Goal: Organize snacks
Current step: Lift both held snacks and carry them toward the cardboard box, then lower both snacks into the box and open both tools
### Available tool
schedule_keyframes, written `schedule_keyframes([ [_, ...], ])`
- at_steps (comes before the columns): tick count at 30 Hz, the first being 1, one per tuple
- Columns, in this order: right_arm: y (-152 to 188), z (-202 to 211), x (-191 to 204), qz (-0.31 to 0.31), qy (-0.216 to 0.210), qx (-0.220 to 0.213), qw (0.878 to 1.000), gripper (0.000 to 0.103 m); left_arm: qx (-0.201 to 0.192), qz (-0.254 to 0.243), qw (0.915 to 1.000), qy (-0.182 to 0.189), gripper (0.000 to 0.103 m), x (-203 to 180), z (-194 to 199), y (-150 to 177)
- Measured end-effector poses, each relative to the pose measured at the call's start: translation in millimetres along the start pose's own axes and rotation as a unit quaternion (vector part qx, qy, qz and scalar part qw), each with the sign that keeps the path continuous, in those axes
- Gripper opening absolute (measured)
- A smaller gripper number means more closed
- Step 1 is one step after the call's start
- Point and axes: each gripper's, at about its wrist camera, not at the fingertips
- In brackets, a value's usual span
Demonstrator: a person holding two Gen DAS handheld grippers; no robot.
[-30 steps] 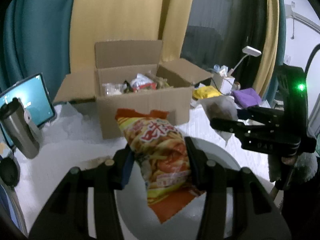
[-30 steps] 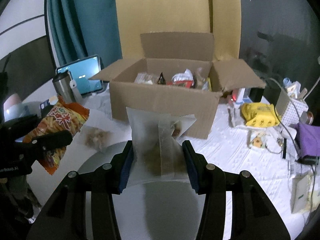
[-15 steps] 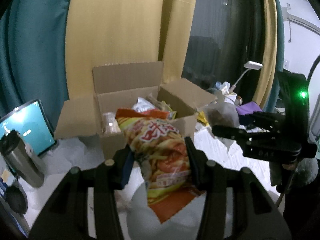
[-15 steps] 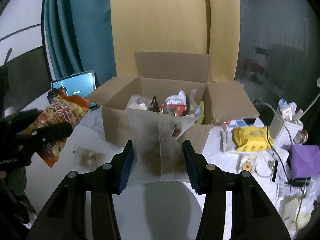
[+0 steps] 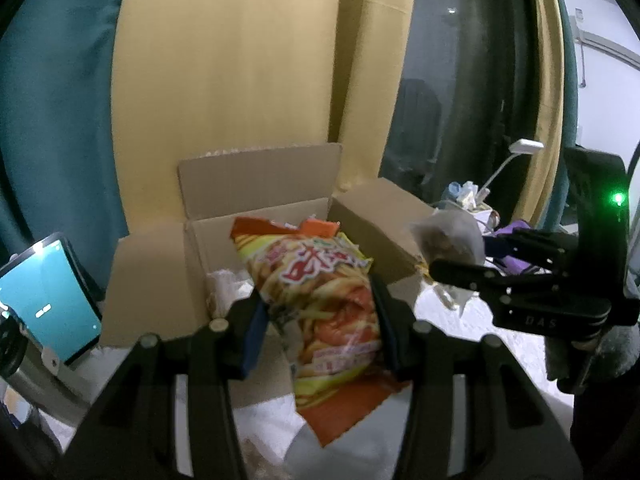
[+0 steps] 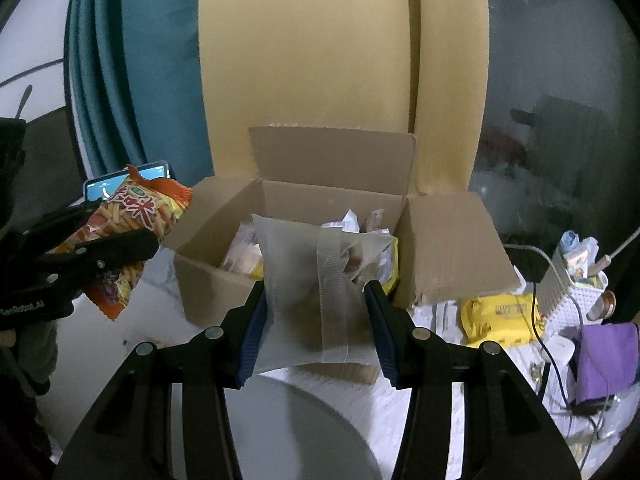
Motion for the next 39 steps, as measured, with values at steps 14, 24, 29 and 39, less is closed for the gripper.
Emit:
schedule_keyframes([
  [14, -27.6, -59.9, -24.4, -0.010, 0.000, 0.019, 1.000, 0.051, 0.024, 0.019, 0.9995, -0.007, 0.049, 35.6, -70.4, -19.5],
  [24, -36.5, -108.8, -38.0, -0.020, -0.002, 0.041, 0.999, 0.051, 0.058, 0.037, 0.9976, -0.009, 0.049, 55.1, -120.6, -16.9],
  [29, -36.4, -129.8, -41.4, -0.026, 0.000, 0.054, 0.998, 0.051, 0.070, 0.044, 0.9965, -0.016, 0.049, 60.1, -134.9, -13.1],
  [39, -41.0, -145.7, -41.0, -0.034, 0.008, 0.064, 0.997, 0.063, 0.065, 0.072, 0.9953, -0.010, 0.075, 71.0, -125.5, -17.0],
])
Point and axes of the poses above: each gripper's, at about its wrist camera, not at the fingertips, and z roughly against the way its jaws point, x to its left, y to its underside, and after that the axes turned 7 degrees about x, right-handed
